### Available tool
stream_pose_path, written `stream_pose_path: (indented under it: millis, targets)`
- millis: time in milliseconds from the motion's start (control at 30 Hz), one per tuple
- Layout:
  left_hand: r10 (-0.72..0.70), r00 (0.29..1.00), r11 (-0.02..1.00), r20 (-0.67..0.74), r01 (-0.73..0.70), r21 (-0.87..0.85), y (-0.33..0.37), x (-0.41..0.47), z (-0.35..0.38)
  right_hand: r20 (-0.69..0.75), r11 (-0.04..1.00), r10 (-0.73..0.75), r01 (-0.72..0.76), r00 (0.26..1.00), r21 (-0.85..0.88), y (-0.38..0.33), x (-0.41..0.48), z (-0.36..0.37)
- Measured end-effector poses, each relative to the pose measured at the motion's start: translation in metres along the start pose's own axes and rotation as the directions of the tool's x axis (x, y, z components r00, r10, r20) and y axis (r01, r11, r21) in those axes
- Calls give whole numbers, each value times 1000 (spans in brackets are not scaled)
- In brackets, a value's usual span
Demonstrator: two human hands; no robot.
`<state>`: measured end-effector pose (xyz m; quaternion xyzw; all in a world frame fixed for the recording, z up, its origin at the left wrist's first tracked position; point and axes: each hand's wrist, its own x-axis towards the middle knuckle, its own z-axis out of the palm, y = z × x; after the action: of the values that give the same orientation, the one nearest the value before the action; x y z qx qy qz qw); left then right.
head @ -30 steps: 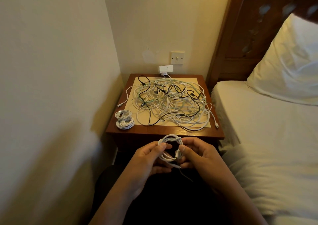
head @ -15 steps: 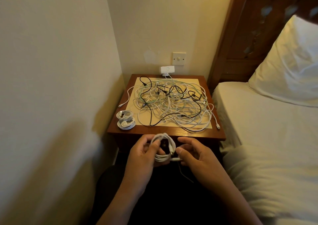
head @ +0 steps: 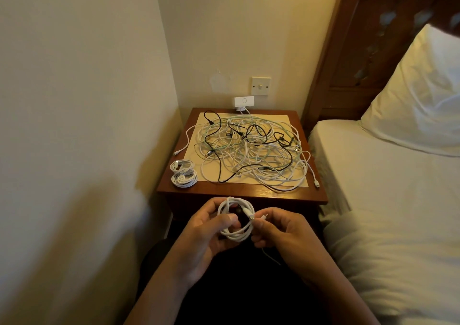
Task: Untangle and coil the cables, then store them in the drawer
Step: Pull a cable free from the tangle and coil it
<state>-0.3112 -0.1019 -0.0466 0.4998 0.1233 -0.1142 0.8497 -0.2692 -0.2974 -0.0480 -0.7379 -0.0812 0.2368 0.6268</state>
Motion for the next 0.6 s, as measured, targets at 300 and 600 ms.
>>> stream_pose_path:
  millis: [300,600]
  targets:
    - [-27,991,1000,133,26,10,2,-1,1,-56,995,-88,84,995,-62,-8,2,-7]
    - [53,998,983,28,-57,175,-8,-6,30,-265,985,-171,172,949,-20,-5,2,0]
